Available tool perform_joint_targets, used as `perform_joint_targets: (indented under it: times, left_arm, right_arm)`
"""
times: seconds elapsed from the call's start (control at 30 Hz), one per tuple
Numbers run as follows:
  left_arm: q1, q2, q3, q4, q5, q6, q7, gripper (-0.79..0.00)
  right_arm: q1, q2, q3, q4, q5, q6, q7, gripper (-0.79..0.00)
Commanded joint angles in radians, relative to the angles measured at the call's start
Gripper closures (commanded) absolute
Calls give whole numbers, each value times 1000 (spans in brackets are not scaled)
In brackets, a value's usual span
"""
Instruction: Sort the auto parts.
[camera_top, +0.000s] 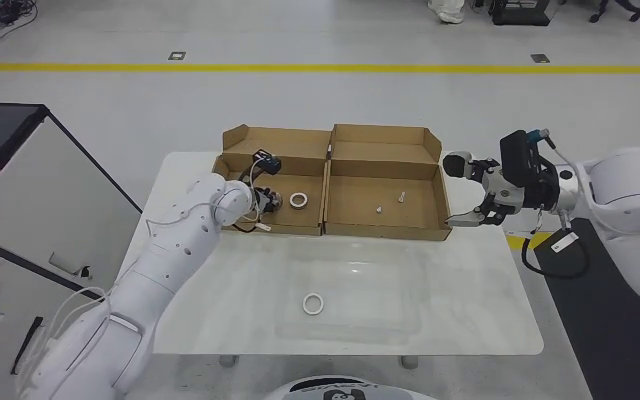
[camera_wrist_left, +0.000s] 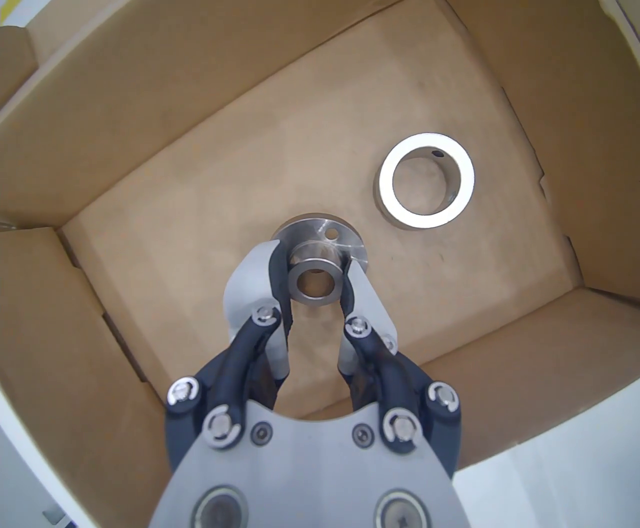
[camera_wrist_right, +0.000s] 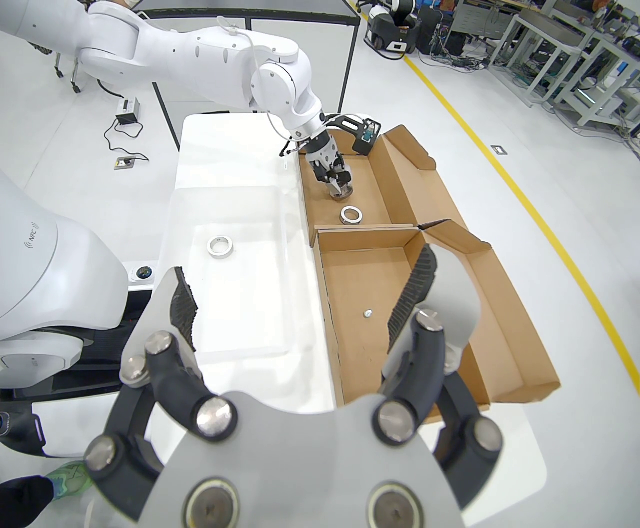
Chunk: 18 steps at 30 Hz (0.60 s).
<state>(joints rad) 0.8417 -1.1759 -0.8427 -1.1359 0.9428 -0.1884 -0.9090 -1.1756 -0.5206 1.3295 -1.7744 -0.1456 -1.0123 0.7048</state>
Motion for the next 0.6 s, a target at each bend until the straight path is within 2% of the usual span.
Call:
perform_joint_targets:
  times: [0.0, 0.03, 0.07, 0.13, 0.2, 0.4, 0.57]
  left_arm:
    - [-2, -1, -4, 4, -5, 2, 5, -456]
    - [-4, -2, -6, 4, -5, 1, 5, -594]
    - [-5, -1, -9, 0, -4, 0, 5, -690]
    - [-3, 0, -21, -8, -11, 1, 4, -714]
    - [-1, 3, -32, -23, -8, -3, 4, -776]
    - [18, 17, -82, -92, -18, -20, 1, -785]
    - [58, 35, -146, -220, -61, -77, -7, -785]
  right_arm:
    - [0, 0, 0, 0, 0, 0, 0, -785]
    - [0, 0, 0, 0, 0, 0, 0, -785]
    - [0, 0, 0, 0, 0, 0, 0, -785]
    - [0, 0, 0, 0, 0, 0, 0, -785]
    - [0, 0, 0, 0, 0, 0, 0, -785]
    - [0, 0, 0, 0, 0, 0, 0, -785]
    - [0, 0, 0, 0, 0, 0, 0, -785]
